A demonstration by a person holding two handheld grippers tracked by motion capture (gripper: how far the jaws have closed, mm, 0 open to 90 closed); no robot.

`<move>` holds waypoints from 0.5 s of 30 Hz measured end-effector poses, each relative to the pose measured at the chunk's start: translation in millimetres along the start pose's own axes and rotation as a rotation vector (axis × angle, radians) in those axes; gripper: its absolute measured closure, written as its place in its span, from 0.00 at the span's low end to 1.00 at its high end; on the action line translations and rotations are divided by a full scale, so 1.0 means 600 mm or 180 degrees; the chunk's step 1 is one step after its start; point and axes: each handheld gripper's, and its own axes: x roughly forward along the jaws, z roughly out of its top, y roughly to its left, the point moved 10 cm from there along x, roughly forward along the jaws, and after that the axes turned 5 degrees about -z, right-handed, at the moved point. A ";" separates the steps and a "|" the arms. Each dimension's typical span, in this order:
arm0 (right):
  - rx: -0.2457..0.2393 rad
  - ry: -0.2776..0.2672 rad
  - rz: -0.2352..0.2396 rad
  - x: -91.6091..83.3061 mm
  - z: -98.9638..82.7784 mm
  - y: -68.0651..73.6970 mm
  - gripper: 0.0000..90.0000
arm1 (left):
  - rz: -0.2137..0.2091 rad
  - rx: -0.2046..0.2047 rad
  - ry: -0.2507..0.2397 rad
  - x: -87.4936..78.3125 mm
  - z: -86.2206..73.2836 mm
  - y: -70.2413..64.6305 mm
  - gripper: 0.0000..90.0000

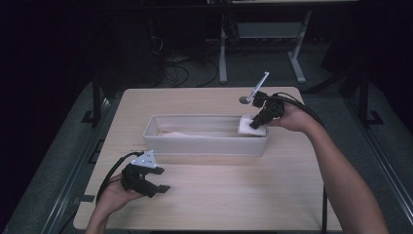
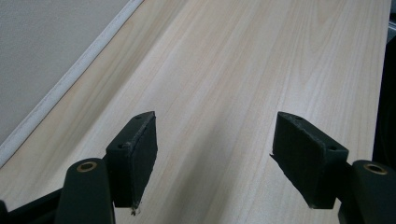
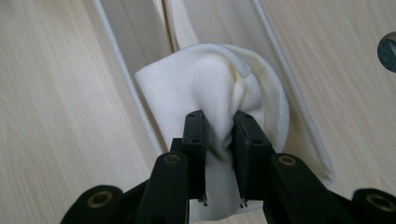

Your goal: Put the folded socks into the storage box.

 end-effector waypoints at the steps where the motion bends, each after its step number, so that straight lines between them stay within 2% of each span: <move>1: 0.0002 0.0008 0.0004 0.003 0.000 -0.001 0.84 | -0.0001 -0.0004 -0.0012 0.000 0.000 0.000 0.34; 15: 0.0026 0.0137 0.0029 0.033 0.000 -0.005 0.84 | 0.0007 -0.0035 -0.0025 -0.004 -0.004 0.003 0.34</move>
